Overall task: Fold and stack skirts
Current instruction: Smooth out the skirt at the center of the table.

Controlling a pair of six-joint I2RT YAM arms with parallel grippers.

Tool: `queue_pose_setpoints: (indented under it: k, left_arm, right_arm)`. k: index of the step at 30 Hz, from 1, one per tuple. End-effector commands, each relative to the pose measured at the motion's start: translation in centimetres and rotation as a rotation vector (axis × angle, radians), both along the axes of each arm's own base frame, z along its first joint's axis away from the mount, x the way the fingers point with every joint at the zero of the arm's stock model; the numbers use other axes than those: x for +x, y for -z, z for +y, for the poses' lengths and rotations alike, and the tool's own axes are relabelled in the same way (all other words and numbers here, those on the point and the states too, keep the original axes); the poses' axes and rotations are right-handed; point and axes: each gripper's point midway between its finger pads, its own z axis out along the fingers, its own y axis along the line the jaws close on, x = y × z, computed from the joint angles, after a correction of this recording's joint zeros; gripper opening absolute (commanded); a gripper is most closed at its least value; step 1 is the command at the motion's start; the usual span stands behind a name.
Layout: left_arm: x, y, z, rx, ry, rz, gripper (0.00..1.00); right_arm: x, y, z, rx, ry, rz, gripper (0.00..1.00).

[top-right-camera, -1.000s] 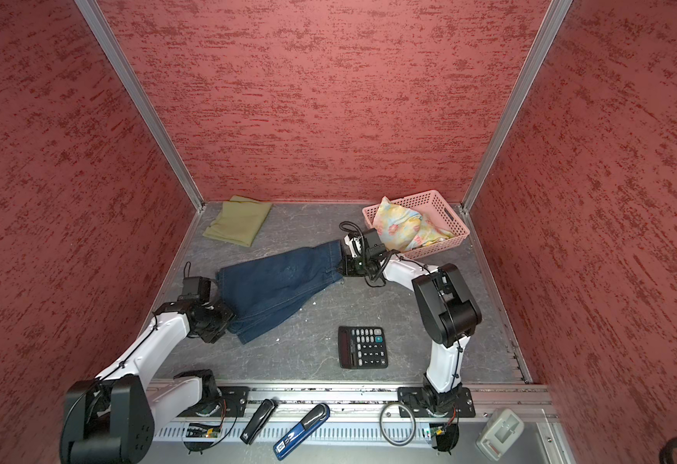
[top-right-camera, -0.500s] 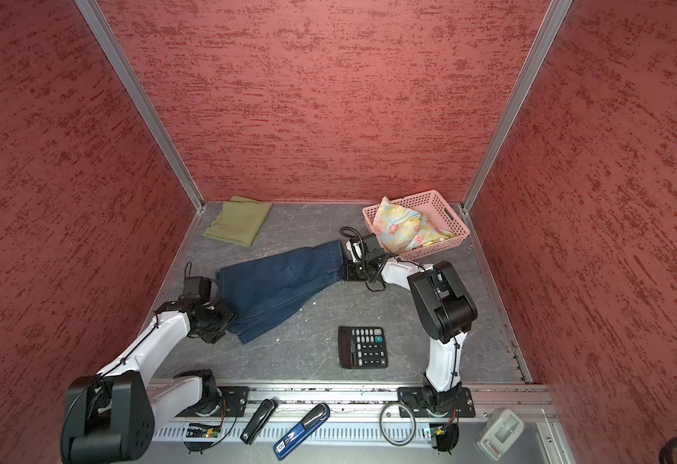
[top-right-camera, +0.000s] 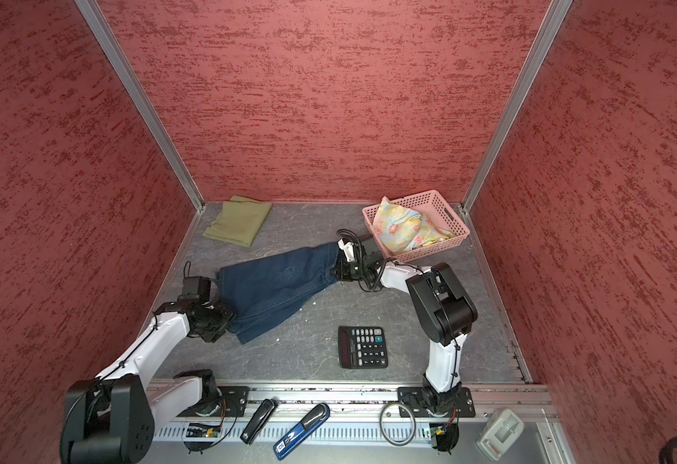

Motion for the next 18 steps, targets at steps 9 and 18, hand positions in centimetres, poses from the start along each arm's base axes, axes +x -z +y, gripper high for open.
queue_pose_setpoints:
  k: [9,18]
  left_arm:
    - [0.5,-1.3,0.0,-0.021,-0.017,-0.095,0.60]
    - [0.1,-1.1,-1.2,-0.092,-0.007,-0.134,0.61]
  right_arm:
    - [5.3,-8.0,-2.3,0.052,0.094,-0.123,0.00]
    - [7.4,-8.0,-3.6,0.092,0.158,-0.065,0.00]
